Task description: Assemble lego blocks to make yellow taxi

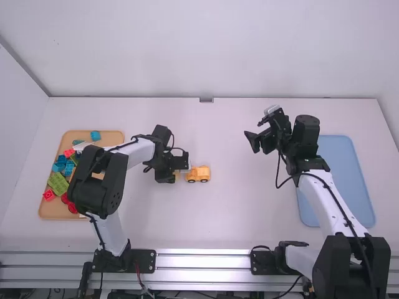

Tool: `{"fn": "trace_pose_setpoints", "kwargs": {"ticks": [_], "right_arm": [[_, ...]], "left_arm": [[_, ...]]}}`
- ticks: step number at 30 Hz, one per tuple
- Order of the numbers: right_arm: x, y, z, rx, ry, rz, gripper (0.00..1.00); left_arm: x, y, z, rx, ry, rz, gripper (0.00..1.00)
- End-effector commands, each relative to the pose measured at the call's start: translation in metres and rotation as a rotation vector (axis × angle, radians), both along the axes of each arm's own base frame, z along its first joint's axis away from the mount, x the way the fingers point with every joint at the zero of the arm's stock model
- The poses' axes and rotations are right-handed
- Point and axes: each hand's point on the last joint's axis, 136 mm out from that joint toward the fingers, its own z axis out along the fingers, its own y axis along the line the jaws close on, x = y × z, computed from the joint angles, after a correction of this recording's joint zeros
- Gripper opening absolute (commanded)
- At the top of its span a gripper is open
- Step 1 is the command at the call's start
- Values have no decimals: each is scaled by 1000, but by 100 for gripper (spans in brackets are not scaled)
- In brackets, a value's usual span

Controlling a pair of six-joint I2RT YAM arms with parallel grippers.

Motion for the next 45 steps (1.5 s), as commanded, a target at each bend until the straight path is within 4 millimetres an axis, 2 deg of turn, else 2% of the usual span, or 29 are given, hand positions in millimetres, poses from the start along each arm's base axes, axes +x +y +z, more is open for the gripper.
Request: {"fn": "trace_pose_setpoints", "kwargs": {"ticks": [1,6,10,12,15,17,20,21,24,27,28,29,30,32,34,37,39,41,45], "right_arm": [[-3,0,1,6,-3,1,98],[-3,0,1,6,-4,1,98],[-2,0,2,6,-7,1,98],[-2,0,2,6,-10,1,98],[-1,0,5,7,-22,1,98],[0,0,7,7,-33,1,98],[2,0,10,7,-48,1,98],[3,0,11,6,-57,1,98],[3,0,13,7,-65,1,98],[5,0,15,6,-77,1,98],[5,0,16,7,-80,1,98],[5,0,16,7,-81,1,98],[5,0,16,7,-81,1,98],[5,-1,15,6,-79,-2,98],[6,-4,15,6,-78,-9,98],[6,-6,16,6,-81,-13,98],[6,-5,16,6,-82,-11,98],[6,-6,15,6,-79,-13,98],[6,-5,15,6,-77,-12,98]], "left_arm": [[-6,-2,-6,-6,19,4,49],[-8,-1,-8,-6,25,7,31],[-14,-1,-8,-10,52,10,21],[-14,-4,-7,-21,57,26,20],[-5,-9,-5,-65,64,174,2],[5,-13,-3,-96,73,325,2],[24,-7,-3,-91,39,537,2],[33,-3,-3,-91,34,683,2],[46,10,-2,-72,-1,889,2],[59,24,0,-93,-18,1235,3],[61,30,0,-107,-13,1397,2],[62,34,0,-126,-4,1537,2],[62,35,0,-132,-1,1581,2],[61,39,0,-186,47,1842,8],[62,35,0,-229,75,1934,2],[66,25,2,-331,187,2096,2],[60,13,2,-389,345,2288,2],[43,11,-3,-361,495,2552,3],[35,12,-5,-344,548,2716,4]]}}
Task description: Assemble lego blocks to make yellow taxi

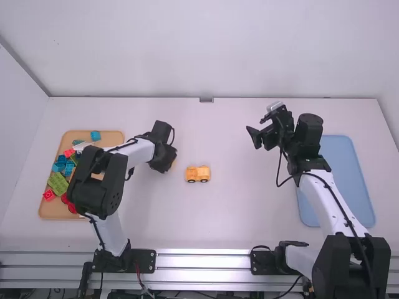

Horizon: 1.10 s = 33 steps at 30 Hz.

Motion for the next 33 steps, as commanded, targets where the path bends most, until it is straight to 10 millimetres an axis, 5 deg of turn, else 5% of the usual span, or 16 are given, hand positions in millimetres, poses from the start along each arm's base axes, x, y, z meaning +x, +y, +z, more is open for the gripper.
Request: {"fn": "trace_pose_setpoints", "kwargs": {"ticks": [1,6,17,25,26,27,33], "right_arm": [[-4,0,-1,3,2,4,98],[-4,0,-1,3,2,4,98],[-3,0,-1,3,1,3,98],[-3,0,-1,4,2,2,98],[-3,0,-1,3,2,2,98],[-3,0,-1,3,2,2,98],[-4,0,-1,4,2,3,98]], "left_arm": [[-15,-3,-10,-98,111,295,3],[-28,-4,-12,-128,189,453,4],[-47,-10,-13,-152,282,471,4],[-48,-16,-12,-182,296,463,16],[-47,-14,-12,-181,294,466,41],[-47,-13,-12,-181,295,465,96],[-40,-14,-12,-177,252,373,98]]}}
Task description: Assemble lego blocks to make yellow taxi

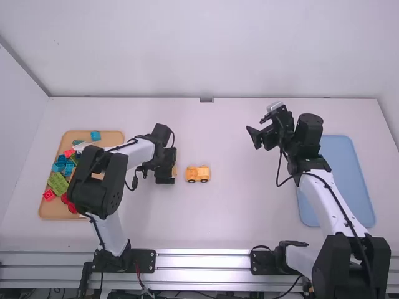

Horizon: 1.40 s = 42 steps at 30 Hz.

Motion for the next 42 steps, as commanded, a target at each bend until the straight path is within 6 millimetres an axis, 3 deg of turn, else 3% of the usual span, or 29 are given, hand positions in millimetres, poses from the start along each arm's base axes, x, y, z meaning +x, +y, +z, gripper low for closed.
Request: {"fn": "trace_pose_setpoints", "kwargs": {"ticks": [1,7,12,16,24,32,34,35,39,42], "right_arm": [[-3,0,-1,3,1,3,98],[-3,0,-1,2,2,3,98],[-4,0,-1,2,1,4,98],[-3,-1,-1,3,1,2,98],[-4,2,0,2,-4,10,98],[-3,1,1,2,-9,7,98],[-3,3,1,2,-10,11,98],[-3,3,1,3,-10,11,98],[-3,2,1,2,-11,8,98],[-3,3,1,2,-11,11,98]], "left_arm": [[-8,2,-8,6,22,-38,99],[2,6,-1,0,-27,-45,99],[12,10,20,-7,-121,-145,99],[18,24,41,39,-197,-215,99],[38,41,84,144,-473,-648,99],[41,27,99,178,-717,-1160,99],[47,33,99,264,-747,-1266,99],[56,49,98,408,-744,-1377,99],[64,85,93,678,-618,-1578,99],[63,95,92,733,-564,-1628,99]]}}
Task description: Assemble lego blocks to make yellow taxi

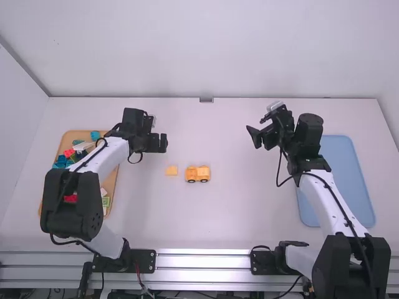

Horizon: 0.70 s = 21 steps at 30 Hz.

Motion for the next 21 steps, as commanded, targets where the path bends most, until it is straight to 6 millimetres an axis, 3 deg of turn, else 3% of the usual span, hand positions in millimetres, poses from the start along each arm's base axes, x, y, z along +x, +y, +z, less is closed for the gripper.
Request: {"fn": "trace_pose_setpoints", "kwargs": {"ticks": [1,6,10,15,18,21], "right_arm": [[-3,1,0,4,-2,5,98],[-3,0,-1,5,0,2,98],[-4,-1,-2,5,6,0,98],[-4,-1,-4,8,18,-1,98],[-5,-1,-5,12,24,-2,98],[-5,0,-5,11,23,-1,98]], "left_arm": [[-4,23,-1,197,-18,-93,99],[-3,19,0,255,-42,-238,99],[-10,-15,3,264,-140,-652,99],[-50,-62,16,126,-388,-1206,99],[-67,-74,23,6,-547,-1327,99],[-72,-73,11,-71,-567,-1307,99]]}}
